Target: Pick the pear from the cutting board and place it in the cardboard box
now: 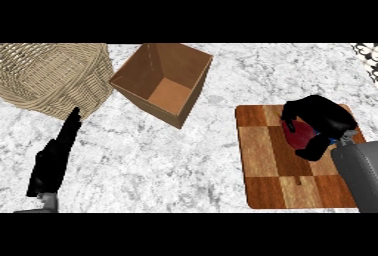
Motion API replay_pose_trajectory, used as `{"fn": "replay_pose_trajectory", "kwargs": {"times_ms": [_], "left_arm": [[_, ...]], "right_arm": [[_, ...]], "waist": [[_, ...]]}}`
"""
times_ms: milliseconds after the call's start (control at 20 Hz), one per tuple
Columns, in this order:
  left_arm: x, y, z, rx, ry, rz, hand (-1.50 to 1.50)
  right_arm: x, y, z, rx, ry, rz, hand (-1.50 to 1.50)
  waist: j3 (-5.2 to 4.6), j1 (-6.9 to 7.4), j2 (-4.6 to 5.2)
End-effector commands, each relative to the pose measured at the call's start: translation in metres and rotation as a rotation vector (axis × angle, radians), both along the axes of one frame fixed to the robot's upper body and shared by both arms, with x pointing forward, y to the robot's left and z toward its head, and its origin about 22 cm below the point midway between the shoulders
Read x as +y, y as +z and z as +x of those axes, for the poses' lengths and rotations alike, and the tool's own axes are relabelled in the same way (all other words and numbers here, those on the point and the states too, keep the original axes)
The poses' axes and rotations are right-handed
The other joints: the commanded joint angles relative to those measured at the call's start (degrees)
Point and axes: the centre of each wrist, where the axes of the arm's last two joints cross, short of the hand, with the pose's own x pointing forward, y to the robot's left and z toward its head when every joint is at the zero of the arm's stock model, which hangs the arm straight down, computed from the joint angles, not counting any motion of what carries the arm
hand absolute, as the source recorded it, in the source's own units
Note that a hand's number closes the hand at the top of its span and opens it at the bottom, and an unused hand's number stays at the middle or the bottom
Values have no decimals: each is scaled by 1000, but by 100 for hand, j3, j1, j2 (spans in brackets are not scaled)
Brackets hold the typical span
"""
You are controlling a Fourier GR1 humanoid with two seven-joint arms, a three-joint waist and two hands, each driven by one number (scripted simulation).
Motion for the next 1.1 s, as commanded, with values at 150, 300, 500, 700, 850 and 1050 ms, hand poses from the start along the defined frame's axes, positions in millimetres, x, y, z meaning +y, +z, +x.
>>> {"fn": "replay_pose_trajectory", "kwargs": {"times_ms": [150,300,500,700,850,1050], "left_arm": [[-14,-8,-3,-5,-7,2,0],[7,3,2,-13,-30,-5,0],[-4,3,4,1,-8,7,0],[-6,14,7,-20,4,-5,0],[0,-11,-3,-2,18,11,0],[-15,-8,3,12,9,2,0]], "right_arm": [[15,-2,50,-123,-73,7,150],[22,5,71,-172,-112,-1,150],[15,31,87,-265,-133,38,150],[-3,58,88,-268,-84,158,150],[27,77,93,-300,24,443,150],[44,101,97,-269,132,612,150]], "waist": [[4,106,33],[5,135,41],[4,83,23],[3,20,4],[2,-28,-24],[2,-32,-23]]}}
